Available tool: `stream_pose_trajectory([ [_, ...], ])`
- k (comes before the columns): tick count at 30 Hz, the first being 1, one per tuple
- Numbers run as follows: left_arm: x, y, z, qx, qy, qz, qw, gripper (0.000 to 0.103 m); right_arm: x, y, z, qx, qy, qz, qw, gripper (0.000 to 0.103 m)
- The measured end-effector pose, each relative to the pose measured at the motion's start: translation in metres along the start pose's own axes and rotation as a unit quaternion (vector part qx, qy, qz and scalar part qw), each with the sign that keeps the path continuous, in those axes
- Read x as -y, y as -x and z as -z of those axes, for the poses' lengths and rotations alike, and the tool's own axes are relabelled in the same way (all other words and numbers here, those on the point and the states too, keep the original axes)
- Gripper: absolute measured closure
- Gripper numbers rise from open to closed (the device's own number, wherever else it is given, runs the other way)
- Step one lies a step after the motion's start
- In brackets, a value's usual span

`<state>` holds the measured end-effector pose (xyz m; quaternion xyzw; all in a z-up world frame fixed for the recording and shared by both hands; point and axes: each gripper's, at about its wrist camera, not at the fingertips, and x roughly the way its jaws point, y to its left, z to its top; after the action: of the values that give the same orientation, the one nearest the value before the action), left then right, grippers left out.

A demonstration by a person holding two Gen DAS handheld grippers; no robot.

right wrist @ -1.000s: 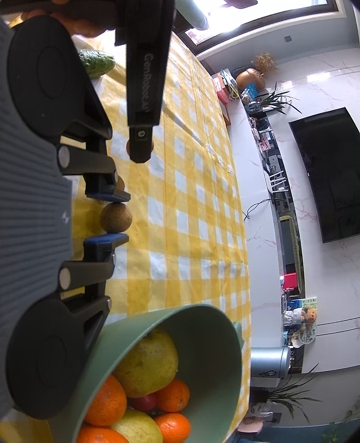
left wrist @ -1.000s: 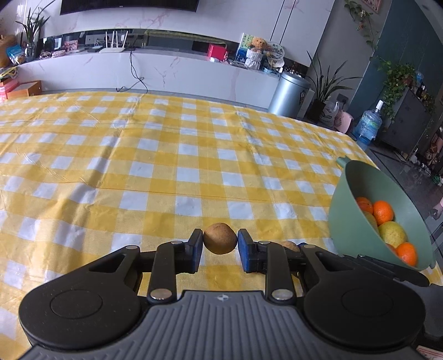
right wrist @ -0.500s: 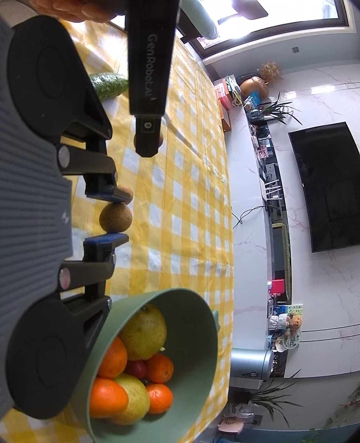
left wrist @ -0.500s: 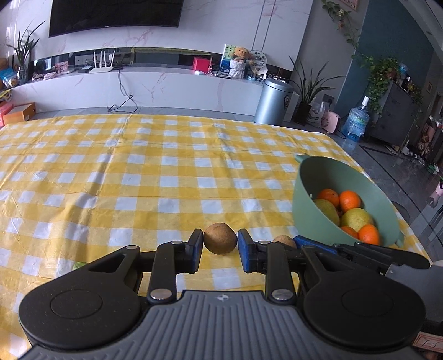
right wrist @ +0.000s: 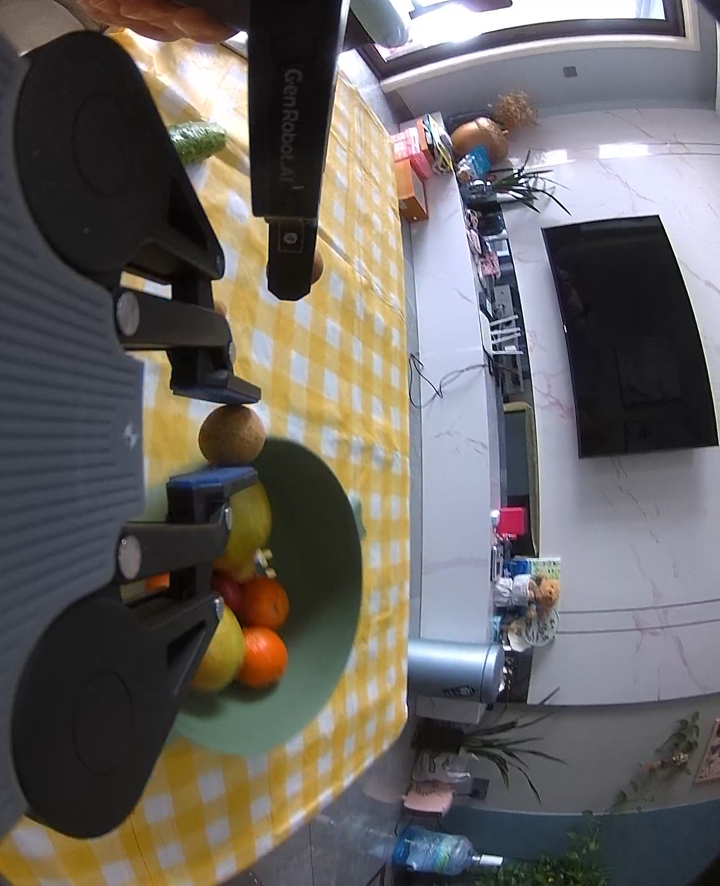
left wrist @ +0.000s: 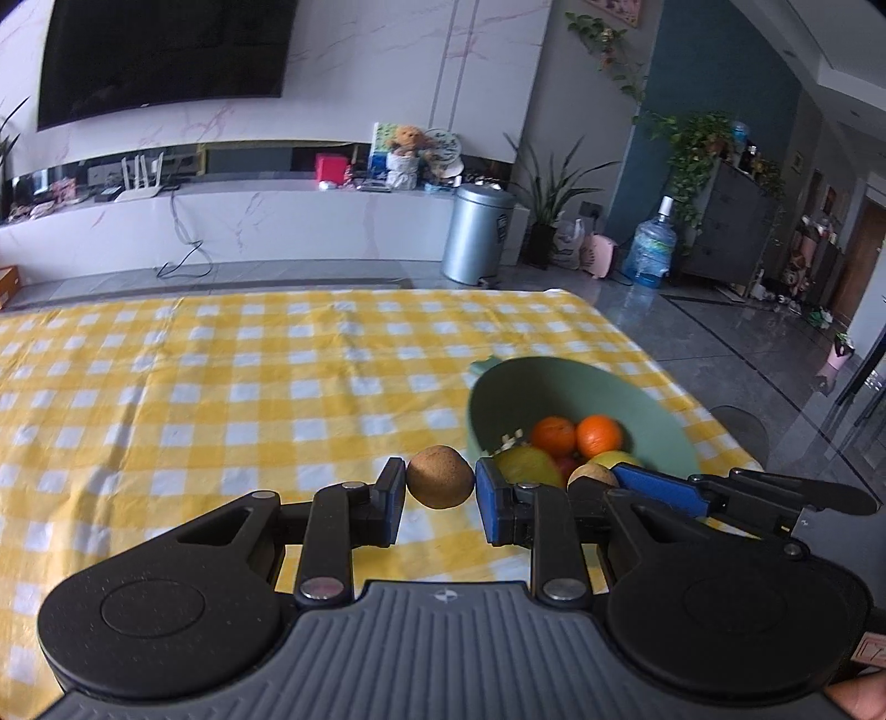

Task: Organize fruits
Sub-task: 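Carry both kiwis over the green colander and open both tools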

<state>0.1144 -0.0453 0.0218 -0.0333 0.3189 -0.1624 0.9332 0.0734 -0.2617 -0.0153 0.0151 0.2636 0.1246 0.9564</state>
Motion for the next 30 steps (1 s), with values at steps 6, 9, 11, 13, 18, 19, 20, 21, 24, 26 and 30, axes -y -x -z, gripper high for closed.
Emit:
stream_pose_trajectory([
  [6,0.028,-0.015,-0.017,0.003,-0.034,0.024,0.9991,0.073,0.028,0.009,-0.014,0.001,0.014,0.035,0.999,0.082],
  [9,0.039,-0.028,-0.023,-0.004,-0.047,0.033,0.9984,0.073,0.040,0.009,-0.020,-0.001,0.025,0.050,0.998,0.082],
  [11,0.043,-0.038,-0.026,-0.012,-0.051,0.037,0.9979,0.073,0.047,0.006,-0.024,-0.006,0.033,0.059,0.998,0.082],
  [13,0.047,-0.047,-0.028,-0.019,-0.059,0.039,0.9973,0.073,0.053,0.003,-0.028,-0.012,0.041,0.067,0.997,0.082],
  [18,0.054,-0.068,-0.030,-0.040,-0.076,0.042,0.9954,0.073,0.066,-0.013,-0.032,-0.039,0.053,0.076,0.995,0.083],
  [19,0.055,-0.072,-0.030,-0.044,-0.078,0.042,0.9950,0.073,0.069,-0.016,-0.033,-0.046,0.055,0.076,0.995,0.082],
  [20,0.056,-0.076,-0.029,-0.050,-0.081,0.042,0.9946,0.073,0.070,-0.020,-0.033,-0.051,0.056,0.078,0.994,0.082],
  [21,0.056,-0.080,-0.028,-0.056,-0.081,0.042,0.9942,0.073,0.071,-0.023,-0.033,-0.055,0.057,0.078,0.994,0.082],
  [24,0.054,-0.091,-0.026,-0.072,-0.077,0.045,0.9935,0.073,0.074,-0.034,-0.032,-0.068,0.056,0.079,0.993,0.082],
  [26,0.053,-0.096,-0.024,-0.079,-0.075,0.047,0.9930,0.073,0.076,-0.039,-0.031,-0.076,0.050,0.076,0.993,0.083],
  [30,0.053,-0.106,-0.021,-0.091,-0.075,0.049,0.9918,0.073,0.079,-0.049,-0.027,-0.088,0.041,0.070,0.993,0.083],
])
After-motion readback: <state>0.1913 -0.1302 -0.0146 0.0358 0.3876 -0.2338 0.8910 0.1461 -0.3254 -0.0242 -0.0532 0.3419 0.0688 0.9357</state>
